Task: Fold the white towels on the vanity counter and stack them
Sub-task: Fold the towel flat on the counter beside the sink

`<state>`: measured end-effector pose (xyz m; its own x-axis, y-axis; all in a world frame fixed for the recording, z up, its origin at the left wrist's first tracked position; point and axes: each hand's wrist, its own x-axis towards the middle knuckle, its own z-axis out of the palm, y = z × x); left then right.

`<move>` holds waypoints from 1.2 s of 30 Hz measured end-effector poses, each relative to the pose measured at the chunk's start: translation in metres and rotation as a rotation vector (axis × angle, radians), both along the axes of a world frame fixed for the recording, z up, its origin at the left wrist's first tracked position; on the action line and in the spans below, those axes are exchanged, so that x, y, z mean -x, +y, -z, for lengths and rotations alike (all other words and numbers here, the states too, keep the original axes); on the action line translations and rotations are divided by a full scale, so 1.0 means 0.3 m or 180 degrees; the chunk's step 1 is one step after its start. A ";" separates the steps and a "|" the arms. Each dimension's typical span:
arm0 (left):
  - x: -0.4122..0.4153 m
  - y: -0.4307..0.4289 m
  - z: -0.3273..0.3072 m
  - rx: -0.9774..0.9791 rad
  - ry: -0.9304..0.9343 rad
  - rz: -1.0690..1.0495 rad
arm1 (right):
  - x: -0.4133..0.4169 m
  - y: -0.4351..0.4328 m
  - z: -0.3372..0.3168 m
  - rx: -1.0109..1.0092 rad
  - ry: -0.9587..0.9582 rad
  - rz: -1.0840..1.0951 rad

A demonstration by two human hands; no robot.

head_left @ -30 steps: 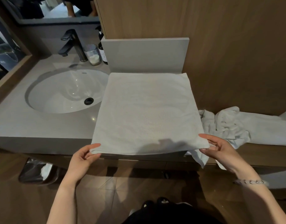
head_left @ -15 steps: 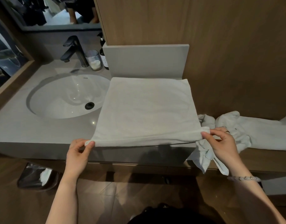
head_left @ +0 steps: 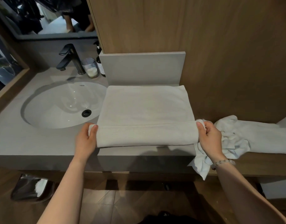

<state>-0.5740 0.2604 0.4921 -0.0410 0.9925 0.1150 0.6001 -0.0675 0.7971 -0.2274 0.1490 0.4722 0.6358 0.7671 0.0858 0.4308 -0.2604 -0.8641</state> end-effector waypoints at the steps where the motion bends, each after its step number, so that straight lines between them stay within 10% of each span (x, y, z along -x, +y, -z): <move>1: -0.009 0.017 0.001 -0.0012 0.0047 -0.0006 | -0.005 0.013 0.005 0.0061 -0.0075 0.0045; 36: -0.131 0.308 0.051 0.0649 0.2125 -0.0268 | -0.038 0.272 -0.006 0.2048 -0.1662 0.0206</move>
